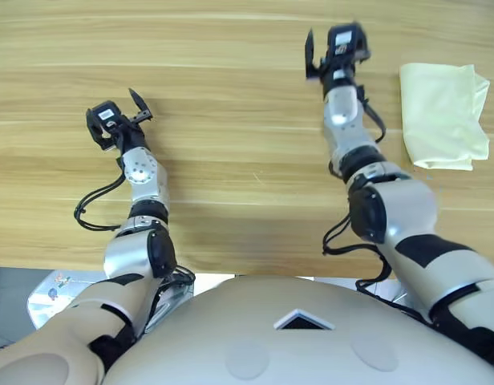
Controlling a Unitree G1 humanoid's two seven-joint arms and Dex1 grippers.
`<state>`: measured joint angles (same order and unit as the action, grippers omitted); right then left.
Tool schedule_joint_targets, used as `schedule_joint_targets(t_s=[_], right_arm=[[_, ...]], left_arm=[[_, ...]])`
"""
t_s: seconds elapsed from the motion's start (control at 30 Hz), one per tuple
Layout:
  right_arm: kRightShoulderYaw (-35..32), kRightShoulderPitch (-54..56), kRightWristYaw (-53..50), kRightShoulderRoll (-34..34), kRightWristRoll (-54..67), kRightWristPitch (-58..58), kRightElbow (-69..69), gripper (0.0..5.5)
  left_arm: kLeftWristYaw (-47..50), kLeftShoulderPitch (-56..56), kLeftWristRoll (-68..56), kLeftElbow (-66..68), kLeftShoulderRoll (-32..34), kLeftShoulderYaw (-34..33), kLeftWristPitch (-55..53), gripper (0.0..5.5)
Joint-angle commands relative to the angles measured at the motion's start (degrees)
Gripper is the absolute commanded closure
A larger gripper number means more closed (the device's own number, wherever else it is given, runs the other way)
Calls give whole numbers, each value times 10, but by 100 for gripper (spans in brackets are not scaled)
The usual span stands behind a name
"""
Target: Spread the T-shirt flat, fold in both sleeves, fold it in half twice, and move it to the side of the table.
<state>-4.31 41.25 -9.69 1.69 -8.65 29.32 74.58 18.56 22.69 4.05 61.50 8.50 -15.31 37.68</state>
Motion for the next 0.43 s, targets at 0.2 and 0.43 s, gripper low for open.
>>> schedule_joint_targets(t_s=[0.2,0.43], right_arm=[[41,-70,23,-5,-23,19,-34,114],[55,-97,12,5,-32,29,-52,114]], left_arm=[[4,-25,88,-35,-45,119,61,11],[23,-38,92,-50,-55,133,73,115]])
